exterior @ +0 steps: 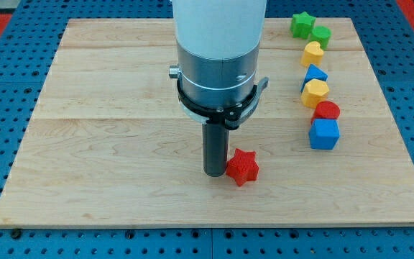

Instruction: Push the red star towards the blue cube

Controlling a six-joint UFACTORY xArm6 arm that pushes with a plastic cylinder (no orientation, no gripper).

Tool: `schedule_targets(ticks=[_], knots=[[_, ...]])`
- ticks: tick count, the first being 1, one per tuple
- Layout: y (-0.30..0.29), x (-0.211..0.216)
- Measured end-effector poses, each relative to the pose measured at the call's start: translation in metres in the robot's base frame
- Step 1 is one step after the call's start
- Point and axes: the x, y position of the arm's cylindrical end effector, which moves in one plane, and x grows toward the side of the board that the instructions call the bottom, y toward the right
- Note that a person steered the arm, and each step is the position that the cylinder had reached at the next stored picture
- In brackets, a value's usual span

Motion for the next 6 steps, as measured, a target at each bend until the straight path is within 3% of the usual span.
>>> schedule_targets(ticks=[6], knots=[[0.050, -0.001]])
